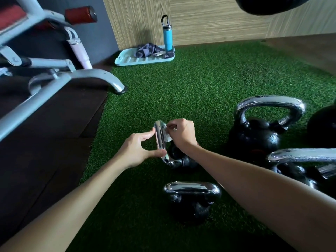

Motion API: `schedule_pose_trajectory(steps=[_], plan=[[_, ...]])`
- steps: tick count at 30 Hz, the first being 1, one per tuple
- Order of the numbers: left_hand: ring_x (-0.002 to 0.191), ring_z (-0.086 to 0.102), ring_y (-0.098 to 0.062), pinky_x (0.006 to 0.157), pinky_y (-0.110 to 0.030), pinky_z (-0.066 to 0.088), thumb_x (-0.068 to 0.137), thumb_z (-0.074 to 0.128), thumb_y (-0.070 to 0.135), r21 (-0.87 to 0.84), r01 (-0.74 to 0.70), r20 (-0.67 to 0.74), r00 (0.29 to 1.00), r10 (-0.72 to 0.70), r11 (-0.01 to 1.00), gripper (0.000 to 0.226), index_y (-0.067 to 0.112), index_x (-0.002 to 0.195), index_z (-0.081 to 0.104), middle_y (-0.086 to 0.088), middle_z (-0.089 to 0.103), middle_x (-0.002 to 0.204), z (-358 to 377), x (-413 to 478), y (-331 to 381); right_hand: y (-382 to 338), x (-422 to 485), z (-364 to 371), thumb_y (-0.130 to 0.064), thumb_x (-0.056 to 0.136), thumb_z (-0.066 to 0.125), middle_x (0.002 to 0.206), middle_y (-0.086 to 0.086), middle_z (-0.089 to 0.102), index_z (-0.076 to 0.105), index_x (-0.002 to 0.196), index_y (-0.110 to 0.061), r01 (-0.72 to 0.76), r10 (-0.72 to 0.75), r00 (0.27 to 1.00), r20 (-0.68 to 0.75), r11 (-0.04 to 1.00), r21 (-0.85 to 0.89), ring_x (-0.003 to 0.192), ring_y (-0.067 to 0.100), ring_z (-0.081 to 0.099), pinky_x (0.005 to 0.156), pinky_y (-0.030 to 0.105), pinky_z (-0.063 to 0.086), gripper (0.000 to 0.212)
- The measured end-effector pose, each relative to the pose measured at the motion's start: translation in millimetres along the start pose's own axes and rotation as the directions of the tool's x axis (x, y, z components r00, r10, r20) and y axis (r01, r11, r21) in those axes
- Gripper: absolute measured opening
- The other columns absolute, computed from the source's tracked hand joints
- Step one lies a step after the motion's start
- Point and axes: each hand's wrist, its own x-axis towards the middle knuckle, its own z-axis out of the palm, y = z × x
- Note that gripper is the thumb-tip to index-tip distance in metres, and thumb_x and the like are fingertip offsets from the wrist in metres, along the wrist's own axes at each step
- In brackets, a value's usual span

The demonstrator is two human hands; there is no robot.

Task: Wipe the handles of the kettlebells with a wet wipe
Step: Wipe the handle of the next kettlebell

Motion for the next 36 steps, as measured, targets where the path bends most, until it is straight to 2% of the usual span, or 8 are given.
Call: schedule_pose_trajectory(steps=[4,14,18,22,25,28,33,36], plan=[[0.147,0.035,-0.010,0.119,-0.036,0.027,0.054,0.085,0.070,0.012,0.003,0.000,1.000,-0.003,1.000,0.115,0.033,0.153,0.040,0.001,0.039,0.159,2.7,6.2,11.5,4.6,6.6,-9.2,-0.017,0.087,0.077,0.077,-0.006,0.074,0.079,0.085,-0.016,0.005,-0.005,0.999,0.031,1.000,0.004,0.065,0.000,0.064,0.057,0.006,0.040,0.003],[0.141,0.045,-0.015,0.111,-0.033,0.034,0.076,0.084,0.043,0.191,-0.081,0.077,0.995,0.067,0.978,0.093,0.028,0.155,0.038,0.004,0.040,0.160,27.8,57.6,92.2,37.0,25.9,-82.3,-0.007,0.081,0.080,0.083,-0.004,0.075,0.080,0.093,-0.013,-0.303,0.334,0.927,-0.169,0.934,0.189,0.070,0.006,0.068,0.075,0.024,0.059,0.013],[0.073,0.061,-0.011,0.075,-0.029,0.055,0.076,0.087,0.035,0.420,-0.208,0.319,0.945,0.071,0.883,0.096,0.040,0.155,0.032,0.006,0.034,0.161,23.0,82.5,123.3,50.1,23.2,-119.5,-0.005,0.080,0.080,0.075,-0.006,0.069,0.080,0.089,-0.015,-0.383,0.430,0.868,-0.248,0.898,0.218,0.069,0.005,0.064,0.076,0.022,0.056,0.013],[0.136,0.050,-0.020,0.110,-0.041,0.045,0.073,0.089,0.023,0.556,-0.289,0.428,0.903,0.029,0.779,0.102,0.047,0.153,0.030,0.009,0.034,0.159,-3.8,89.1,130.7,53.9,6.8,-139.4,-0.009,0.079,0.082,0.071,-0.008,0.067,0.080,0.084,-0.018,-0.389,0.416,0.881,-0.223,0.908,0.157,0.064,0.002,0.061,0.068,0.015,0.051,0.010],[0.101,0.065,0.000,0.089,-0.024,0.053,0.073,0.089,0.016,0.587,-0.347,0.499,0.866,0.010,0.731,0.105,0.053,0.150,0.029,0.010,0.043,0.156,-16.6,89.2,137.7,51.2,-4.2,-148.7,-0.010,0.079,0.083,0.076,-0.006,0.071,0.080,0.087,-0.016,-0.395,0.411,0.898,-0.155,0.910,0.126,0.066,0.002,0.063,0.070,0.020,0.055,0.011],[0.042,0.046,0.002,0.045,-0.010,0.039,0.074,0.087,0.009,0.631,-0.363,0.442,0.894,0.067,0.685,0.100,0.052,0.149,0.037,0.005,0.059,0.141,-13.1,82.3,136.5,48.1,-7.6,-153.8,-0.011,0.078,0.085,0.081,-0.004,0.074,0.080,0.088,-0.017,-0.400,0.416,0.895,-0.160,0.908,0.120,0.070,0.005,0.066,0.076,0.024,0.058,0.013],[0.088,0.072,-0.009,0.081,-0.026,0.060,0.071,0.091,0.019,0.550,-0.239,0.074,0.968,0.239,0.800,0.079,0.031,0.141,0.057,0.002,0.075,0.116,1.9,45.4,97.9,41.7,-13.1,-155.4,-0.013,0.077,0.085,0.077,-0.006,0.071,0.080,0.088,-0.017,-0.386,0.397,0.909,-0.130,0.917,0.099,0.066,0.000,0.062,0.068,0.016,0.052,0.013],[0.073,0.073,-0.013,0.069,-0.025,0.061,0.081,0.085,0.026,0.584,-0.244,0.019,0.958,0.287,0.775,0.059,0.030,0.136,0.063,-0.005,0.078,0.104,5.6,34.8,80.5,38.0,-17.4,-156.3,-0.014,0.077,0.086,0.081,-0.004,0.073,0.080,0.090,-0.017,-0.377,0.385,0.914,-0.128,0.922,0.086,0.065,-0.002,0.061,0.062,0.010,0.045,0.014]])
